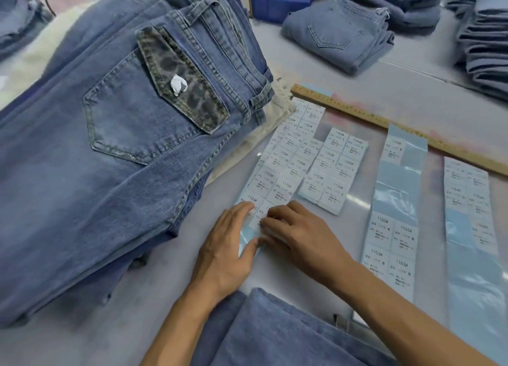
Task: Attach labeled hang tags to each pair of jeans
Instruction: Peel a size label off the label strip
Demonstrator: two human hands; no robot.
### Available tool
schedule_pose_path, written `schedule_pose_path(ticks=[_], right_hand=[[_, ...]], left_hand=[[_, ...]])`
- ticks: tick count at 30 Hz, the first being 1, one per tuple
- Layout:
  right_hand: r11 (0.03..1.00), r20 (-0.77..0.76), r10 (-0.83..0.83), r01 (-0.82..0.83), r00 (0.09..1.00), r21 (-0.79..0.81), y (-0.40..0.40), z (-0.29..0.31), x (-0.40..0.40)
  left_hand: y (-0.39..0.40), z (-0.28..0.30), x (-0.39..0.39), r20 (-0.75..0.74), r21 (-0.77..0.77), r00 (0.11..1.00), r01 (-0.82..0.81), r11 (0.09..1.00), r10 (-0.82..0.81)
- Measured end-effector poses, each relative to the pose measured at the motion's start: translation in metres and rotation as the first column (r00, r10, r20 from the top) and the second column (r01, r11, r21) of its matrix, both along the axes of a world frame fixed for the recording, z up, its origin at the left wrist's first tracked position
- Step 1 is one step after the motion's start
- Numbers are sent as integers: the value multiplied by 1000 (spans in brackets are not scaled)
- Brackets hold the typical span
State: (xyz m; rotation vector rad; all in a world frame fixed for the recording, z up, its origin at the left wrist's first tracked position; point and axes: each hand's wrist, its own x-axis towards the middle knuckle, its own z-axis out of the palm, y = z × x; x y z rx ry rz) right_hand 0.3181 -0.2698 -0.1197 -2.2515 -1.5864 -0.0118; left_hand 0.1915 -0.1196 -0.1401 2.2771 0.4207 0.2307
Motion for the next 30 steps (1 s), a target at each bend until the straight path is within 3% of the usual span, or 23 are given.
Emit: schedule_pose_path(ticks=[2,7,12,18,25,30], right_hand=[[1000,18,0,-1,1000,18,1,0,-2],[998,116,-16,10,993,54,-3,-5,-8],[1000,229,-3,5,973,-11,3,-1,-16],[1000,100,-8,10,995,-21,-1,4,-14],[975,369,222,-212,903,-69,-2,1,5],[976,393,212,-218,895,-31,1,-2,2]], left_hand=[[6,-1,-1,-6,3,999,43,999,-43],[14,-6,-11,-9,277,992,125,953,-127],[13,-8,-9,30,271,996,73,960,-85],[14,-5,-10,12,269,996,78,960,-84],[17,-6,-11,-7,264,996,89,960,-90],[15,-10,-11,42,275,995,77,958,-92]])
